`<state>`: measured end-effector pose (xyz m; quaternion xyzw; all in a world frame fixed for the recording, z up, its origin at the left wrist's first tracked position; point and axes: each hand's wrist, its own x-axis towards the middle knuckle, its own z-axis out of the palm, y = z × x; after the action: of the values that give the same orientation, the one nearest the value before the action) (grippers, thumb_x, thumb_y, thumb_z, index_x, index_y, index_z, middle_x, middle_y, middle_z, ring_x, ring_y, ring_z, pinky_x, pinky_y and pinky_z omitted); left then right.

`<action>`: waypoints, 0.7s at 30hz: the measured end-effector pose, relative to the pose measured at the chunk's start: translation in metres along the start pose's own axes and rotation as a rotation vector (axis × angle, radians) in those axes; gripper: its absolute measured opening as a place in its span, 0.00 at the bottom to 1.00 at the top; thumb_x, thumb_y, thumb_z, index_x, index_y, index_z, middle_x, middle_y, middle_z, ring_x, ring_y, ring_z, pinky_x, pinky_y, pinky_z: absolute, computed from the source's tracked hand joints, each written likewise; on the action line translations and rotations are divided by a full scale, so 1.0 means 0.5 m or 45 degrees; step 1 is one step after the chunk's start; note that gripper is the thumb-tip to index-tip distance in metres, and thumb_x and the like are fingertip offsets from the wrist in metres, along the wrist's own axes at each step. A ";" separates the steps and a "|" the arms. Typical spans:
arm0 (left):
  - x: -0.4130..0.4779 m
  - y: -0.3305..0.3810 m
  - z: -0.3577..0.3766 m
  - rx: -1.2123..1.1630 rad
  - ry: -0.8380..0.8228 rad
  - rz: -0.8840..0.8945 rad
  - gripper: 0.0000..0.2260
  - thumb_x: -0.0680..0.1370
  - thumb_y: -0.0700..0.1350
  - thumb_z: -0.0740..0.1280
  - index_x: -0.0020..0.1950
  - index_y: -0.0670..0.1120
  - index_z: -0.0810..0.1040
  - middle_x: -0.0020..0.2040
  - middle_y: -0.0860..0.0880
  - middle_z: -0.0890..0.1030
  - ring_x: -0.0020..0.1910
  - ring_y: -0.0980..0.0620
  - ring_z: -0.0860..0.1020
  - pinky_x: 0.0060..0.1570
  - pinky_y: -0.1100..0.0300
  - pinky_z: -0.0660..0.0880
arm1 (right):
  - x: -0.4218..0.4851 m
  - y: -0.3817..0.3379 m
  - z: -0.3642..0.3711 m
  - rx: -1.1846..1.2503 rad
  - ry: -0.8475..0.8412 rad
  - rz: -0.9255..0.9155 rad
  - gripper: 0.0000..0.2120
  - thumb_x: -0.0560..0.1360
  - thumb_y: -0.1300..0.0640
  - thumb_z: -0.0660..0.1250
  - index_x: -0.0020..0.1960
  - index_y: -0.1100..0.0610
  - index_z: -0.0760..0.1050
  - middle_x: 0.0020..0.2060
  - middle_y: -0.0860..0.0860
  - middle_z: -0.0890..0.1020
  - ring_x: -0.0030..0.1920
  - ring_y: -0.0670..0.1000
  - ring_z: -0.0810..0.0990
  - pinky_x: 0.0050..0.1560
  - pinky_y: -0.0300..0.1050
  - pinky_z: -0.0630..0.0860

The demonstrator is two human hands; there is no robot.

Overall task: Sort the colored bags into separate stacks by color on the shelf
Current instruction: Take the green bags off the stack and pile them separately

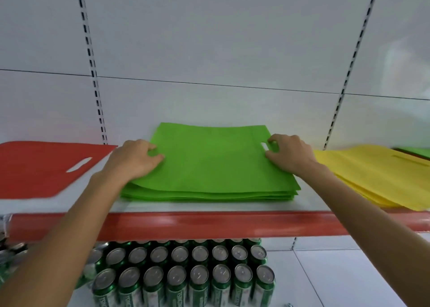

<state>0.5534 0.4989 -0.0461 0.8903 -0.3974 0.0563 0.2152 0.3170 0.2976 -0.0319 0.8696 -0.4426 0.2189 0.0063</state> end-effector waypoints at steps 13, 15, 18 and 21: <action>-0.011 -0.052 0.021 -0.003 -0.107 0.048 0.18 0.76 0.53 0.66 0.59 0.42 0.78 0.59 0.41 0.78 0.57 0.43 0.76 0.58 0.52 0.73 | -0.034 -0.027 0.037 0.092 -0.107 0.022 0.16 0.76 0.54 0.65 0.58 0.64 0.78 0.54 0.60 0.80 0.54 0.58 0.78 0.53 0.47 0.75; -0.007 -0.050 0.014 0.052 -0.141 0.061 0.19 0.76 0.54 0.65 0.62 0.45 0.77 0.62 0.41 0.77 0.60 0.43 0.75 0.59 0.51 0.72 | -0.033 -0.026 0.040 0.090 -0.108 0.019 0.16 0.76 0.53 0.65 0.57 0.64 0.78 0.54 0.60 0.80 0.55 0.58 0.77 0.54 0.48 0.75; -0.005 -0.044 0.008 0.139 -0.177 0.078 0.20 0.77 0.56 0.63 0.64 0.46 0.75 0.63 0.42 0.75 0.61 0.42 0.74 0.59 0.51 0.71 | -0.028 -0.017 0.040 0.105 -0.093 0.002 0.18 0.77 0.49 0.63 0.59 0.61 0.78 0.57 0.58 0.80 0.57 0.57 0.76 0.55 0.48 0.74; -0.009 -0.026 0.001 0.190 -0.110 0.096 0.23 0.78 0.58 0.60 0.68 0.47 0.71 0.67 0.42 0.72 0.65 0.43 0.71 0.60 0.54 0.69 | -0.017 0.003 0.022 0.148 -0.041 0.023 0.19 0.77 0.47 0.62 0.62 0.57 0.76 0.60 0.56 0.78 0.59 0.57 0.76 0.57 0.49 0.74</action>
<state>0.5601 0.5094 -0.0524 0.8898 -0.4343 0.0554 0.1285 0.3155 0.3011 -0.0455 0.8679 -0.4369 0.2303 -0.0532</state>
